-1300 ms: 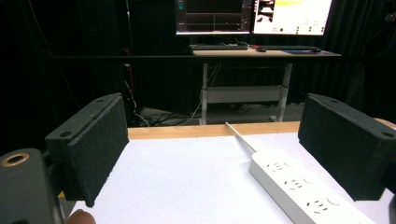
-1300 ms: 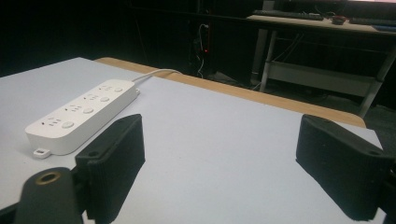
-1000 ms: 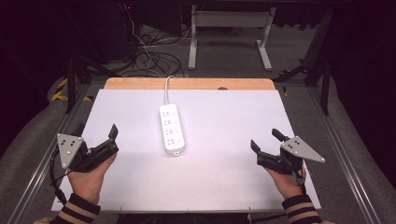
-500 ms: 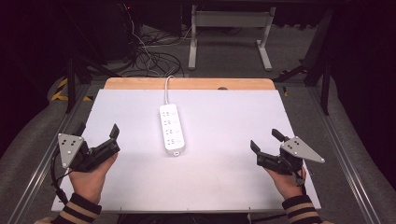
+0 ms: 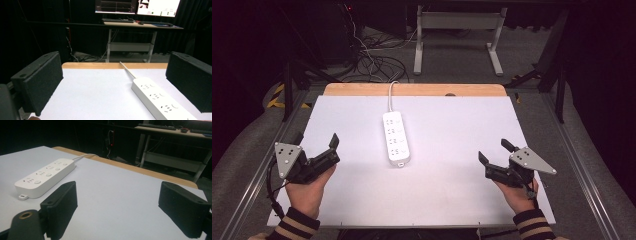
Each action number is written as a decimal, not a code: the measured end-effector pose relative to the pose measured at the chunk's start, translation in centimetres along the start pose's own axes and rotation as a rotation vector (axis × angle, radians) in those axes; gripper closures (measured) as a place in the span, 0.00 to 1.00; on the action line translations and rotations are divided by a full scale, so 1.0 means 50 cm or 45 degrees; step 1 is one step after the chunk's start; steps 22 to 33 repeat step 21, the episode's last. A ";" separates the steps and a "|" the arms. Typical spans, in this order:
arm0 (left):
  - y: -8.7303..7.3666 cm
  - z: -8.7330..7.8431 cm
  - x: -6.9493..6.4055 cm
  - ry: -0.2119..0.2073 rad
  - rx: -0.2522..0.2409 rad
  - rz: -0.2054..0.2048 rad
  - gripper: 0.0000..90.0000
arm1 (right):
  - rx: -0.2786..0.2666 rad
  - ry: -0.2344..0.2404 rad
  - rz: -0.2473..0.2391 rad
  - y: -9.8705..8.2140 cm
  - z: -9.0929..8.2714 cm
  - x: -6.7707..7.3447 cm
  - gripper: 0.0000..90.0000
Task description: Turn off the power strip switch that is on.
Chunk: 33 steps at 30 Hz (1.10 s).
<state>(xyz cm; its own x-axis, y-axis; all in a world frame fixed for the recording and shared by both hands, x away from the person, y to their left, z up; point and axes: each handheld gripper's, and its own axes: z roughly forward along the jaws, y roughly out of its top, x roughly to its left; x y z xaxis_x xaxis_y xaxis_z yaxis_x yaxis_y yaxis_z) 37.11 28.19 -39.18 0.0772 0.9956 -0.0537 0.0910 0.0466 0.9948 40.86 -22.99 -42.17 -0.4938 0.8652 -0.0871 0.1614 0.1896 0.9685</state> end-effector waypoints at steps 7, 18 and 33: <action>-0.002 0.001 0.001 0.001 0.015 -0.009 0.02 | 0.001 0.003 0.000 0.000 0.001 0.000 0.17; -0.002 0.004 0.001 0.000 0.028 -0.003 0.03 | 0.008 0.004 -0.009 0.000 0.000 0.001 0.17; -0.003 0.007 -0.001 -0.004 0.028 0.005 0.03 | 0.012 0.009 -0.020 -0.001 0.001 0.003 0.17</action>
